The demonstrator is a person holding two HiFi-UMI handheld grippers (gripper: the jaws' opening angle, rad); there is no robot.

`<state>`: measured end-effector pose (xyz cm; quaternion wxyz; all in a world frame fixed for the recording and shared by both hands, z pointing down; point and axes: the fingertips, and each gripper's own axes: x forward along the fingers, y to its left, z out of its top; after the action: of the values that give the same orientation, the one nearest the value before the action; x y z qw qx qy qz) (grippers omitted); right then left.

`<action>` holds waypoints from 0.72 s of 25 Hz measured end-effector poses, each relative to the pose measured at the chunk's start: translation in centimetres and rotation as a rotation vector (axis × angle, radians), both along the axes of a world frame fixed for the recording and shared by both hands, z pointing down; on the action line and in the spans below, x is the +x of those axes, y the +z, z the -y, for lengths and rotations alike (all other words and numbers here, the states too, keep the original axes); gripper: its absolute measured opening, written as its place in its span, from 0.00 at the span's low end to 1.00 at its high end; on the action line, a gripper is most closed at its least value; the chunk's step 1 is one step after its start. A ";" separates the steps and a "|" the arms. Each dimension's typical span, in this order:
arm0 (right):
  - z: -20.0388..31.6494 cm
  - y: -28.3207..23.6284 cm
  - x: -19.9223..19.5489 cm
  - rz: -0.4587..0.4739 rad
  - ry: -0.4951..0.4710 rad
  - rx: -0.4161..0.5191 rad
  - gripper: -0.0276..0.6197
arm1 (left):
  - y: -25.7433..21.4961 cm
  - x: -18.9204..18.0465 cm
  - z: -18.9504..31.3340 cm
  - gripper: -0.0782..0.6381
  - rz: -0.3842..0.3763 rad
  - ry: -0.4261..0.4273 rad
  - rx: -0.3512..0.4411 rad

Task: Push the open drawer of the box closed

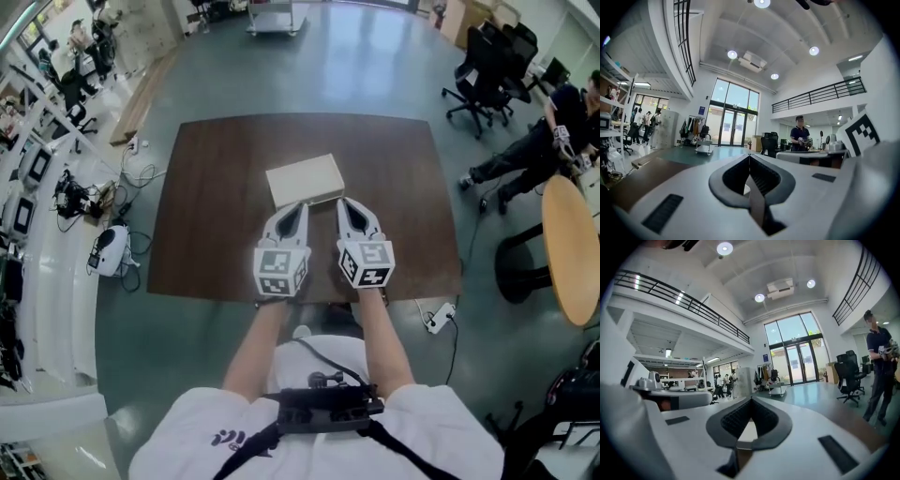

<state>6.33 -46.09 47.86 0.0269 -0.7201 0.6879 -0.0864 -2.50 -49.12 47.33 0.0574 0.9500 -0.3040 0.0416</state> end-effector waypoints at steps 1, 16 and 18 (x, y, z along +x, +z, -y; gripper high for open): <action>-0.4 -1.0 -0.1 -0.016 0.002 0.017 0.05 | -0.6 -0.1 -0.3 0.12 -0.008 -0.001 0.008; 0.3 -5.5 3.4 -0.127 0.056 0.103 0.05 | -3.9 2.5 0.9 0.12 -0.071 -0.022 0.076; 3.0 -5.6 3.3 -0.123 0.028 0.096 0.05 | -4.5 2.2 3.5 0.12 -0.068 -0.051 0.078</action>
<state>9.61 -49.12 42.24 0.0203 -0.7314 0.6816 -0.0085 -0.31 -52.63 42.81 0.0318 0.9444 -0.3272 -0.0042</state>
